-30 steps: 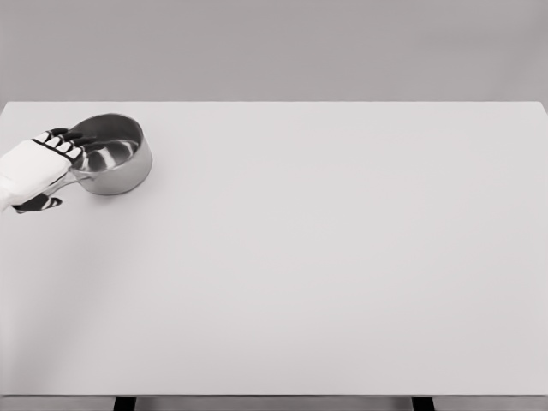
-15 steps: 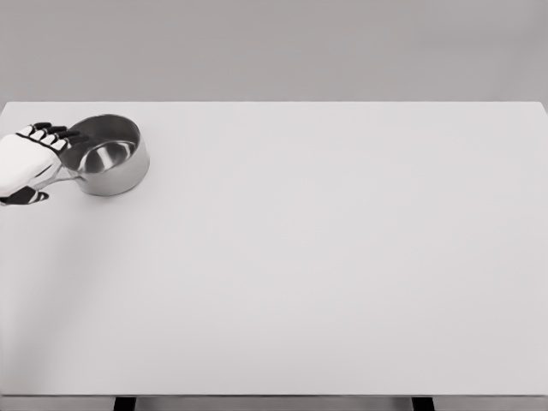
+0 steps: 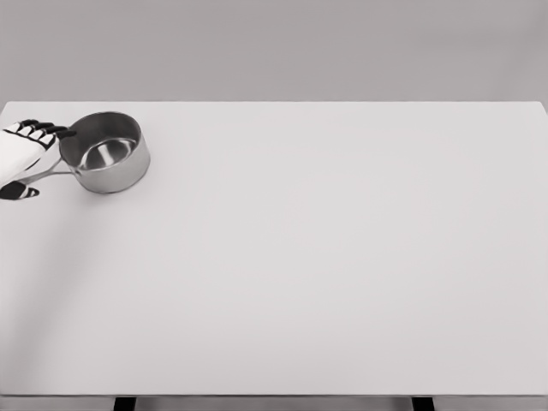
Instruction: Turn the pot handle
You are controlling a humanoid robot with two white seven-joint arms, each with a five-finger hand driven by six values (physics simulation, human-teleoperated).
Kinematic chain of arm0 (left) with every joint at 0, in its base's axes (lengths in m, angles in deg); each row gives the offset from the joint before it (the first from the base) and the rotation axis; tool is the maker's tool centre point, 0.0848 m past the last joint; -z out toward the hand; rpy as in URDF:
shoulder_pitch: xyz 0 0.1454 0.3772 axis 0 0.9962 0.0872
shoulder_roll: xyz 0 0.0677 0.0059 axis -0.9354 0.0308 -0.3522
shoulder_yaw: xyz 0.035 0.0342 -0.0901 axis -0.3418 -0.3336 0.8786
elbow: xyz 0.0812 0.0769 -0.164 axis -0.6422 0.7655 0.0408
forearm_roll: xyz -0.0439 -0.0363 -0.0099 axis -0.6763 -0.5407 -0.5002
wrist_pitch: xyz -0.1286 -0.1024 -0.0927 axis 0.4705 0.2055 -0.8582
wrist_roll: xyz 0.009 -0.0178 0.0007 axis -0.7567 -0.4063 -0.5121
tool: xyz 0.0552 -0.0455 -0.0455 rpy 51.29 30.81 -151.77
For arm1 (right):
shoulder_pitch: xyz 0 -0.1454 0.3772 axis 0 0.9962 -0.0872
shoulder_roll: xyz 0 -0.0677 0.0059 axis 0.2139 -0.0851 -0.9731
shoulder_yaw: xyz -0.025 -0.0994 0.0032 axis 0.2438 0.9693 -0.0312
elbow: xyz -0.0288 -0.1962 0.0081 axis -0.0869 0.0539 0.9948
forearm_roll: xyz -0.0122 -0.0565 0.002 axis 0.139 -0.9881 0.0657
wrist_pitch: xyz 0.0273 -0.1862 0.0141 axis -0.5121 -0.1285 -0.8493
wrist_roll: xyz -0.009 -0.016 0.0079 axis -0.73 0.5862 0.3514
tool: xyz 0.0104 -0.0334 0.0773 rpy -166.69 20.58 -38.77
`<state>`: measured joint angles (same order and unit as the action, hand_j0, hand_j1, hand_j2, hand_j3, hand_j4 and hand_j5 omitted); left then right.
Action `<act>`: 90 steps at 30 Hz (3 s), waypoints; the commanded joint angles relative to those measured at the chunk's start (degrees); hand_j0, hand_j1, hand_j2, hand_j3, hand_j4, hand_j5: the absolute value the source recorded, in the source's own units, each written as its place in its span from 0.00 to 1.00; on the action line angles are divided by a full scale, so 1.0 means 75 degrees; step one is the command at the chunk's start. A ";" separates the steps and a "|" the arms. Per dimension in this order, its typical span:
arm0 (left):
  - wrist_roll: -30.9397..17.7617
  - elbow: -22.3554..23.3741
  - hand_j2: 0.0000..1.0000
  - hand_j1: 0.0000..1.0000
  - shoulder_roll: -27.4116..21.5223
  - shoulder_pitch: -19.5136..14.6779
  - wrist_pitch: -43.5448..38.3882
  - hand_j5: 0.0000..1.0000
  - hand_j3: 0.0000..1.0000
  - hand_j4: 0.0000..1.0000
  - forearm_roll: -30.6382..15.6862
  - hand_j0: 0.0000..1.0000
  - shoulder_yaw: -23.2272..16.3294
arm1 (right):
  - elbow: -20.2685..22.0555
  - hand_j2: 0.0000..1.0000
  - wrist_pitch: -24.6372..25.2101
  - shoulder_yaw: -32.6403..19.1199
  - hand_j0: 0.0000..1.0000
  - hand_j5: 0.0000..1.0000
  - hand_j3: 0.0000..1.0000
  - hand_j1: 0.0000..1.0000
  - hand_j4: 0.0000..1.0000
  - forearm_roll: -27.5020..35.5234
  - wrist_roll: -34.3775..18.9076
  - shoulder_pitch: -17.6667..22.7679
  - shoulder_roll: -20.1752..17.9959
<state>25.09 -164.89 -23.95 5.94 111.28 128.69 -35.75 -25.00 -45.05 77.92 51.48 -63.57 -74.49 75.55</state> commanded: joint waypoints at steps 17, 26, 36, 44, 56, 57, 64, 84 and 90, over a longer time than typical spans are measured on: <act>0.0011 0.0765 1.00 1.00 0.0048 -0.0457 -0.0008 1.00 1.00 1.00 -0.0037 1.00 -0.0022 | -0.0001 1.00 0.0008 0.0000 1.00 1.00 1.00 1.00 1.00 -0.0001 -0.0002 0.0000 0.0000; 0.0023 0.1117 1.00 1.00 0.0083 -0.0703 -0.0020 1.00 1.00 1.00 -0.0037 1.00 -0.0034 | -0.0001 1.00 0.0008 0.0000 1.00 1.00 1.00 1.00 1.00 -0.0001 -0.0002 0.0000 0.0000; 0.0023 0.1503 1.00 1.00 0.0094 -0.1008 -0.0184 1.00 1.00 1.00 -0.0037 1.00 -0.0116 | -0.0001 1.00 0.0008 0.0000 1.00 1.00 1.00 1.00 1.00 -0.0001 -0.0002 0.0000 0.0000; 0.0070 0.2030 1.00 1.00 0.0223 -0.1500 -0.0207 1.00 1.00 1.00 -0.0037 1.00 -0.0374 | -0.0001 1.00 -0.0004 0.0000 1.00 1.00 1.00 1.00 1.00 -0.0001 -0.0002 0.0000 0.0000; 0.0082 0.2663 1.00 1.00 0.0399 -0.1969 -0.0336 1.00 1.00 1.00 -0.0037 1.00 -0.0491 | -0.0001 1.00 0.0008 0.0000 1.00 1.00 1.00 1.00 1.00 -0.0001 -0.0002 0.0000 0.0000; 0.0082 0.2675 1.00 1.00 0.0399 -0.1992 -0.0336 1.00 1.00 1.00 -0.0037 1.00 -0.0491 | -0.0001 1.00 -0.0004 0.0000 1.00 1.00 1.00 1.00 1.00 -0.0001 -0.0002 0.0000 0.0000; 0.0082 0.3050 1.00 1.00 0.0493 -0.2262 -0.0348 1.00 1.00 1.00 -0.0037 1.00 -0.0491 | -0.0001 1.00 0.0008 0.0000 1.00 1.00 1.00 1.00 1.00 -0.0001 -0.0002 0.0000 0.0000; 0.0094 0.3870 1.00 1.00 0.0833 -0.2941 -0.0359 1.00 1.00 1.00 -0.0037 1.00 -0.0702 | -0.0001 1.00 -0.0004 0.0000 1.00 1.00 1.00 1.00 1.00 -0.0001 -0.0002 0.0000 0.0000; 0.0094 0.4081 1.00 1.00 0.0845 -0.3082 -0.0371 1.00 1.00 1.00 -0.0037 1.00 -0.0714 | -0.0001 1.00 -0.0004 0.0000 1.00 1.00 1.00 1.00 1.00 -0.0001 -0.0002 0.0000 0.0000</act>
<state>25.76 -134.62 -17.61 -17.35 108.65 128.68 -41.17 -25.00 -45.04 77.92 51.47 -63.57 -74.49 75.55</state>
